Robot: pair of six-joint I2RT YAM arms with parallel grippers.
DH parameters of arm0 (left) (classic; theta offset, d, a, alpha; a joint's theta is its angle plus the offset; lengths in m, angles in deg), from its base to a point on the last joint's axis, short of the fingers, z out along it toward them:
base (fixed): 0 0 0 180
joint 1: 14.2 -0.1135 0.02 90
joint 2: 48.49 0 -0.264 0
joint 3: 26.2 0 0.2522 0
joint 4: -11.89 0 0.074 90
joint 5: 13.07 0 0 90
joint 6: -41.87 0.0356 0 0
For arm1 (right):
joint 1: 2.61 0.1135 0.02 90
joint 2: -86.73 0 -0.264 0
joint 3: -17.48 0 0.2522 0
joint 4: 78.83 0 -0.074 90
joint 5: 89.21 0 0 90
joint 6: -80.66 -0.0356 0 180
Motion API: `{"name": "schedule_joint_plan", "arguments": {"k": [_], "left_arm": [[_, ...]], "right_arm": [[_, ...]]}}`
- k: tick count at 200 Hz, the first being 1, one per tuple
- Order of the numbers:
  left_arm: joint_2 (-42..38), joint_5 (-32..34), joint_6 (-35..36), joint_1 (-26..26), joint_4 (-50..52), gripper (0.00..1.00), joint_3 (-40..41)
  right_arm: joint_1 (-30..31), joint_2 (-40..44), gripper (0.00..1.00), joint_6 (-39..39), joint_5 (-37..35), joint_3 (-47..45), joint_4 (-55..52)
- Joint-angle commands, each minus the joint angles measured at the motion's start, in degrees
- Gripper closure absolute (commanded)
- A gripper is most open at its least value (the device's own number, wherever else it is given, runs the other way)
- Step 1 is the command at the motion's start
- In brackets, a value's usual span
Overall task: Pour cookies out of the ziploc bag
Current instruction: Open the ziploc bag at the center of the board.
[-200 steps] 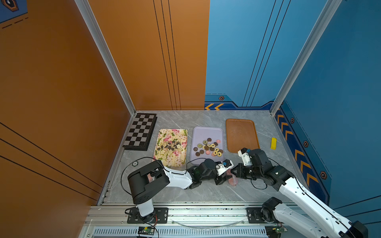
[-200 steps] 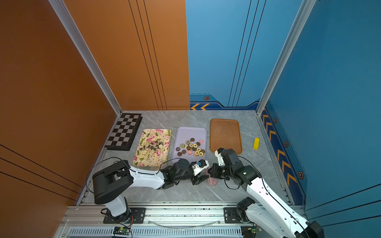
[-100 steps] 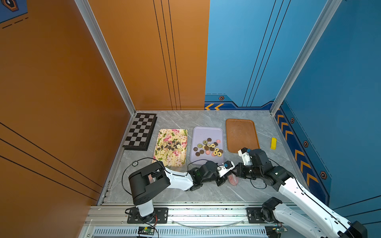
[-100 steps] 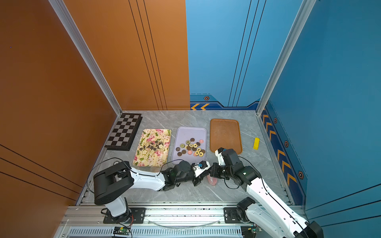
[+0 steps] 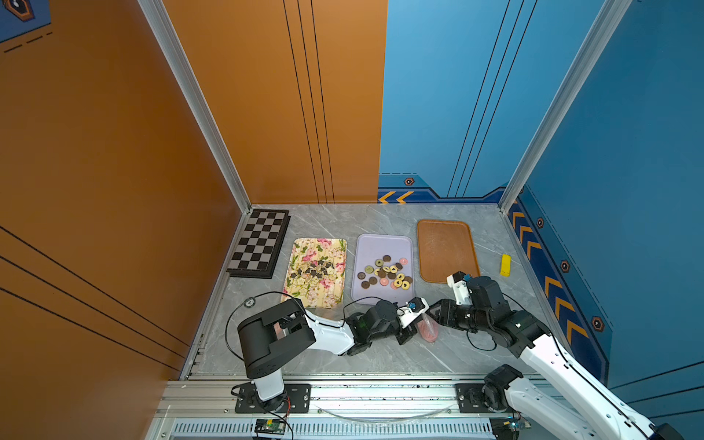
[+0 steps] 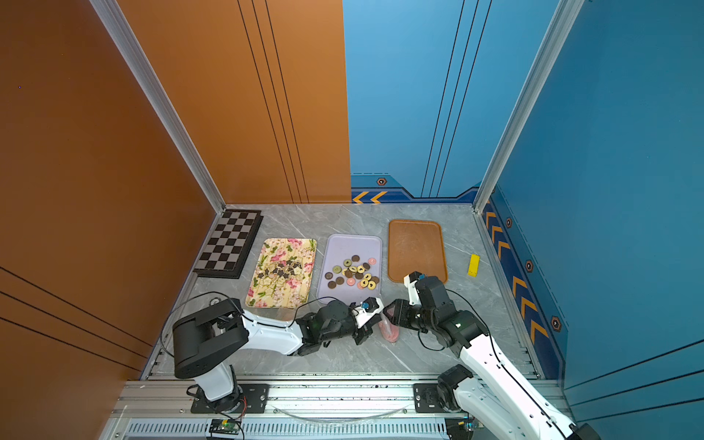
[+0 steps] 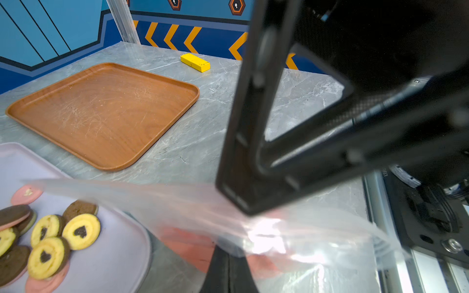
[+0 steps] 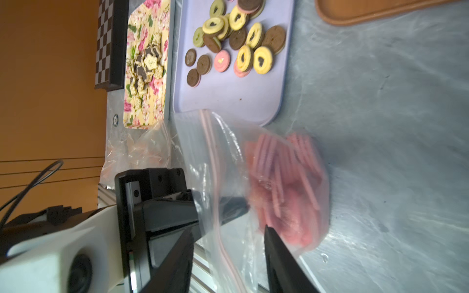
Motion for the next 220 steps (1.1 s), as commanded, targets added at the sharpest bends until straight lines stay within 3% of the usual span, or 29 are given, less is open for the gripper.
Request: {"name": "schedule_joint_plan", "arguments": {"k": [1, 26, 49, 126, 195, 220], "left_arm": [[-1.0, 2.1, -1.6, -0.6, -1.2, 1.00, 1.5], [-1.3, 2.4, -2.6, -0.6, -2.3, 1.00, 2.5], [-1.9, 2.8, -3.6, -0.5, -3.7, 1.00, 3.3], [-1.5, 3.2, -4.5, 0.0, -4.0, 1.00, 2.4], [-1.3, 4.3, -4.7, 0.2, -4.0, 1.00, 2.0], [-0.7, 4.5, -5.0, 0.2, -4.1, 1.00, 1.7]], "right_arm": [[-1.1, 1.6, 0.48, 1.7, -6.4, 1.8, -5.4], [-1.5, 0.1, 0.56, 2.3, -7.0, 0.3, -6.6], [-1.2, -3.1, 0.57, 2.3, -3.3, -1.3, -3.3], [0.5, -8.9, 0.48, 1.2, 3.2, -4.1, 12.5], [1.5, -13.0, 0.43, 0.5, 5.4, -5.6, 17.4], [2.2, -13.9, 0.52, 0.0, 5.9, -6.0, 18.7]]}}
